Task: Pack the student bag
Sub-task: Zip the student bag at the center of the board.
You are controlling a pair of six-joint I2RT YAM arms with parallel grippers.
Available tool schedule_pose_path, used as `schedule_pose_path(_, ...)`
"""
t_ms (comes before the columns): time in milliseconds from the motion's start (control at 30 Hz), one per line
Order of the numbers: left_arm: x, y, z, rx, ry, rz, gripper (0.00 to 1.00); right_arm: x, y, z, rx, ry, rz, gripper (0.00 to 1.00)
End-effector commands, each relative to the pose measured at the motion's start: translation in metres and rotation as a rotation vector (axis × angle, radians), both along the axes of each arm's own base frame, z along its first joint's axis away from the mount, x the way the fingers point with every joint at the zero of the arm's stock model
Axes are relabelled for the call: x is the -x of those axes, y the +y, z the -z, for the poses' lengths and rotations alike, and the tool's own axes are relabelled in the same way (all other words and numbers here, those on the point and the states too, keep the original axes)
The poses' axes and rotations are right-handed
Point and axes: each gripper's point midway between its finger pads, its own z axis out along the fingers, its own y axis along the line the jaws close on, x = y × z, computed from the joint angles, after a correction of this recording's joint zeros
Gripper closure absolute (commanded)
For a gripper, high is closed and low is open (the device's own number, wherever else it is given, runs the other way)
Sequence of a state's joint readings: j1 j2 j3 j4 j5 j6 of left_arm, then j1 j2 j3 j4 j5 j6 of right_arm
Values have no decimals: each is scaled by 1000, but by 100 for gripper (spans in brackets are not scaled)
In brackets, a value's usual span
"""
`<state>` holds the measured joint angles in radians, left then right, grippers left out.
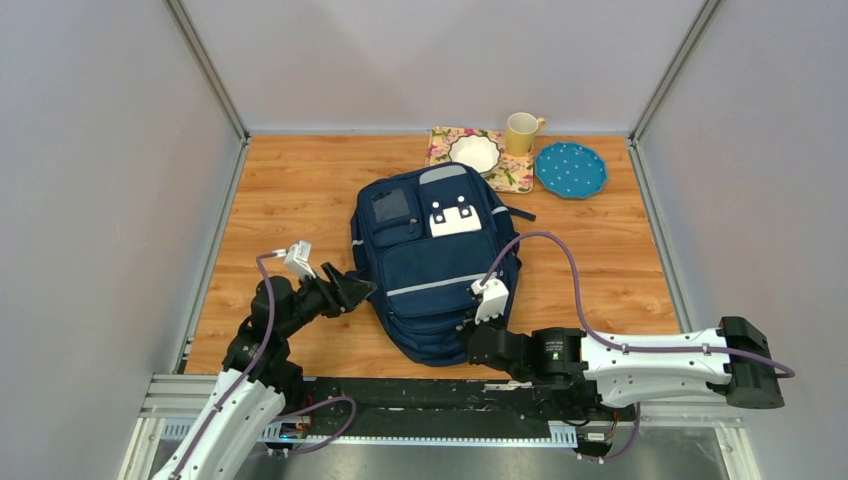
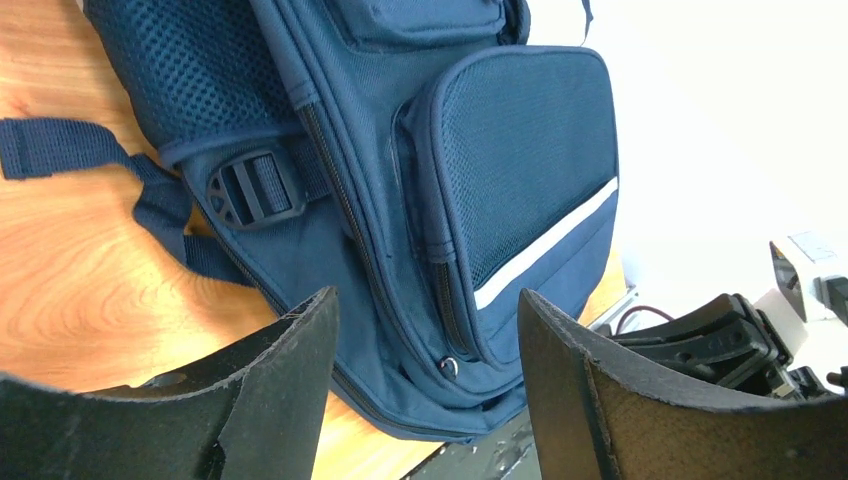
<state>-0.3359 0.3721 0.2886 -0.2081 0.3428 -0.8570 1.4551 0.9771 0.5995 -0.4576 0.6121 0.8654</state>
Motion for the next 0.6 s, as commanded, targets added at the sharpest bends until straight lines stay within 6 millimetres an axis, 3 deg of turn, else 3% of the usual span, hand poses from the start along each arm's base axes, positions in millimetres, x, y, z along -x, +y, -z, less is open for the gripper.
schedule_pose_path(0, 13, -4, 15, 12, 76, 32, 27, -4, 28, -37, -146, -24, -12, 100)
schedule_pose_path(267, 25, -10, 25, -173, 53, 54, 27, -5, 31, -44, -147, -42, -39, 100)
schedule_pose_path(300, 27, -10, 33, -217, 77, 62, 26, -6, 32, -44, -148, -45, -39, 100)
schedule_pose_path(400, 36, -19, 31, -363, 32, 92, 26, -6, 33, -46, -147, -50, -42, 100)
schedule_pose_path(433, 21, -9, 10, -423, -56, -19, 26, -7, 34, -46, -145, -48, -41, 100)
schedule_pose_path(467, 38, -20, 3, -476, -114, 50, 26, -7, 34, -45, -146, -46, -39, 100)
schedule_pose_path(500, 38, -21, -4, -528, -151, 38, 26, -7, 34, -46, -149, -43, -37, 100)
schedule_pose_path(533, 30, -20, -31, -546, -225, -32, 26, -6, 34, -45, -150, -39, -35, 100)
schedule_pose_path(567, 47, -41, -39, -547, -279, 55, 26, -6, 33, -43, -149, -35, -32, 100)
